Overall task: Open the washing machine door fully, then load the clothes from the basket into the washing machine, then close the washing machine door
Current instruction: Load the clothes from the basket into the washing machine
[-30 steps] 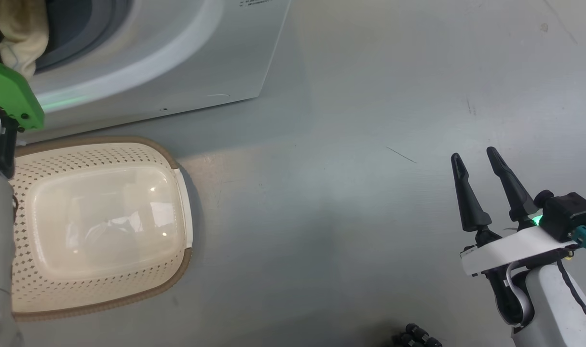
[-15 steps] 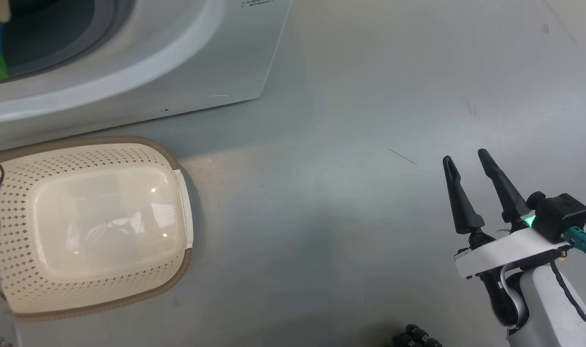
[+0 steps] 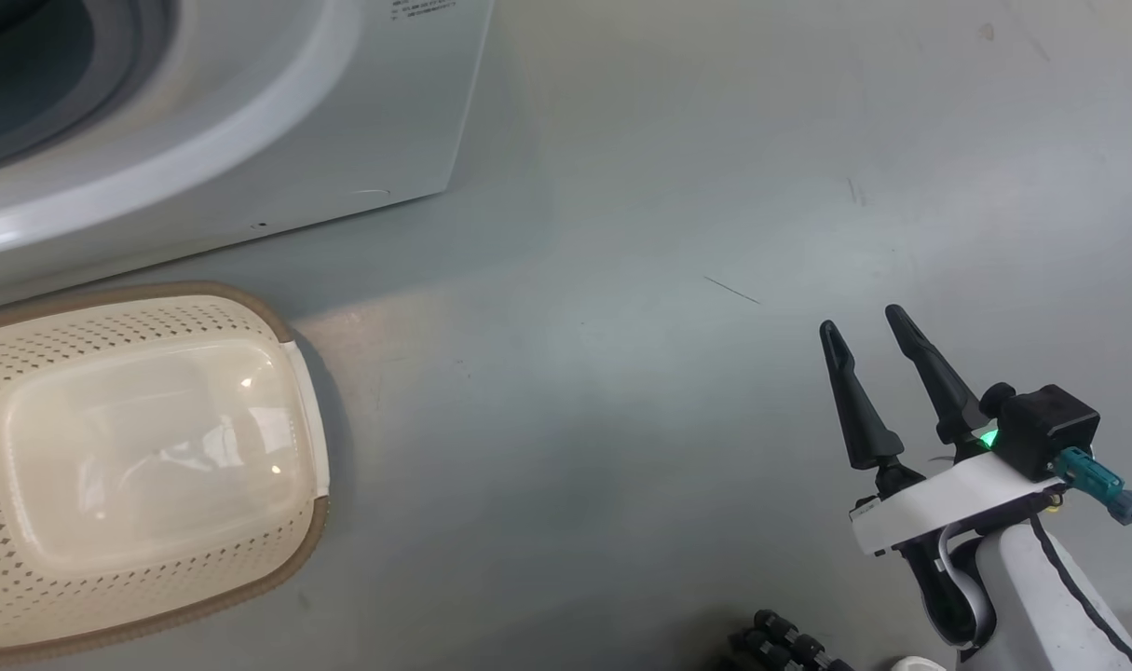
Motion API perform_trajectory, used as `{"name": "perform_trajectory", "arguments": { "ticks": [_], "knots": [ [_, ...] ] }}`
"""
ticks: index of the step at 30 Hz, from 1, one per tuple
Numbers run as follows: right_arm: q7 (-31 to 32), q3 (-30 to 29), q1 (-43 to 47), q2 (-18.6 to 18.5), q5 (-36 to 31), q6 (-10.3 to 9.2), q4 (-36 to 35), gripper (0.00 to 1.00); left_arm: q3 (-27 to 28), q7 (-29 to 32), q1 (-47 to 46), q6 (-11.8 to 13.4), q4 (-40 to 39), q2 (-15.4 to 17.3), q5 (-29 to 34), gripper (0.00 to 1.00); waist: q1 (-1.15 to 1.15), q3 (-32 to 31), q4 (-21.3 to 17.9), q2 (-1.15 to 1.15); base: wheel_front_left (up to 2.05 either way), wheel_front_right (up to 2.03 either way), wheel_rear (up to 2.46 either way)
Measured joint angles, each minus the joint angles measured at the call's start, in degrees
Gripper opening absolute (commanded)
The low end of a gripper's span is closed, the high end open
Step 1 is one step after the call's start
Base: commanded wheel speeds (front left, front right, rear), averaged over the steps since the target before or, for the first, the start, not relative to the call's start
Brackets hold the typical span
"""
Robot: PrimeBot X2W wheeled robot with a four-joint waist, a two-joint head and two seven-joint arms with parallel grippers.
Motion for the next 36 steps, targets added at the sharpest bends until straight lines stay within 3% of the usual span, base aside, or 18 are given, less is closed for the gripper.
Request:
{"name": "perform_trajectory", "arguments": {
  "ticks": [17, 26, 28, 32, 34, 36],
  "knots": [
    [0.00, 1.55, 0.02, 1.14, 0.65, 0.00, -0.09, 1.00, 4.43, -1.65, -10.17, -0.52, -1.97, 2.41, -3.49, 0.00, 0.00, 4.65, -5.78, 0.00, 0.00, 0.00, 0.00],
    [0.00, 0.66, 0.26, 2.20, 0.99, 0.00, -0.07, 1.00, 5.33, -1.96, -10.37, -1.62, 3.00, 2.07, -5.13, 0.00, 0.00, 7.05, -7.79, 0.00, 0.00, 0.00, 0.00],
    [0.00, 0.56, 0.26, 2.22, 1.00, 0.00, -0.07, 1.00, 4.82, -1.96, -10.35, -1.57, 4.02, 2.25, -4.42, 0.14, 0.00, 7.21, -7.80, 0.00, 0.00, 0.00, 0.00],
    [0.00, -0.12, 0.26, 2.18, 1.00, 0.00, -0.07, 1.00, 2.05, -1.96, -10.10, -1.27, 6.60, 3.89, -1.02, 0.00, 0.00, 7.07, -7.29, 0.00, 0.00, 0.00, 0.00],
    [0.00, 0.02, 0.25, 1.96, 1.00, 0.00, -0.05, 1.00, 0.42, -1.48, -9.90, -0.43, 8.64, 4.46, 1.04, 0.00, 0.00, 6.75, -6.72, 0.00, 0.00, 0.00, 0.00],
    [0.00, 0.19, 0.25, 1.97, 1.00, 0.00, -0.04, 1.00, 0.19, -0.80, -9.89, -0.34, 9.36, 4.53, 1.05, 0.32, 0.00, 6.66, -6.58, 0.00, 0.00, 0.00, 0.00]
  ]
}}
